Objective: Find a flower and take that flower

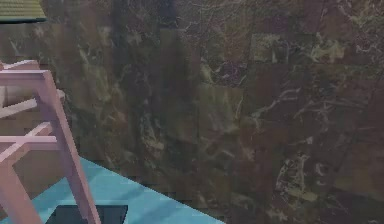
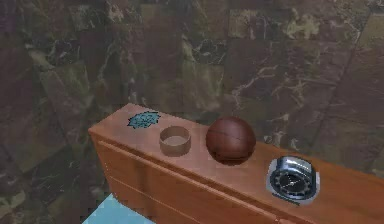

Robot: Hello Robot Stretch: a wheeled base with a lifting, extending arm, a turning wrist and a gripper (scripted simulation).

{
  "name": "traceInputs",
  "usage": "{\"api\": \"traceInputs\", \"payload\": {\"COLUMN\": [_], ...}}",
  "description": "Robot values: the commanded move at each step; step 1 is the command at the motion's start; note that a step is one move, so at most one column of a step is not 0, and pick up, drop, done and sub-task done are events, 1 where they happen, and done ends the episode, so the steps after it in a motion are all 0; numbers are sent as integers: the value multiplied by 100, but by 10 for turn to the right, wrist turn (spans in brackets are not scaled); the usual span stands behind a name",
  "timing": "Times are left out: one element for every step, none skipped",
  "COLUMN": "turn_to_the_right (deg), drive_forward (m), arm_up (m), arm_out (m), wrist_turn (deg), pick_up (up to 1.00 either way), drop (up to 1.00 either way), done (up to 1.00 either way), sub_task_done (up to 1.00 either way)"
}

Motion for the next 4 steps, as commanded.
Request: {"api": "traceInputs", "payload": {"turn_to_the_right": [-120, 450, 270, 0], "drive_forward": [0, 0, 0, 45], "arm_up": [0, 0, 0, 0], "arm_out": [0, 0, 0, 0], "wrist_turn": [0, 0, 0, 0], "pick_up": [0, 0, 0, 0], "drop": [0, 0, 0, 0], "done": [0, 0, 0, 0], "sub_task_done": [0, 0, 0, 0]}}
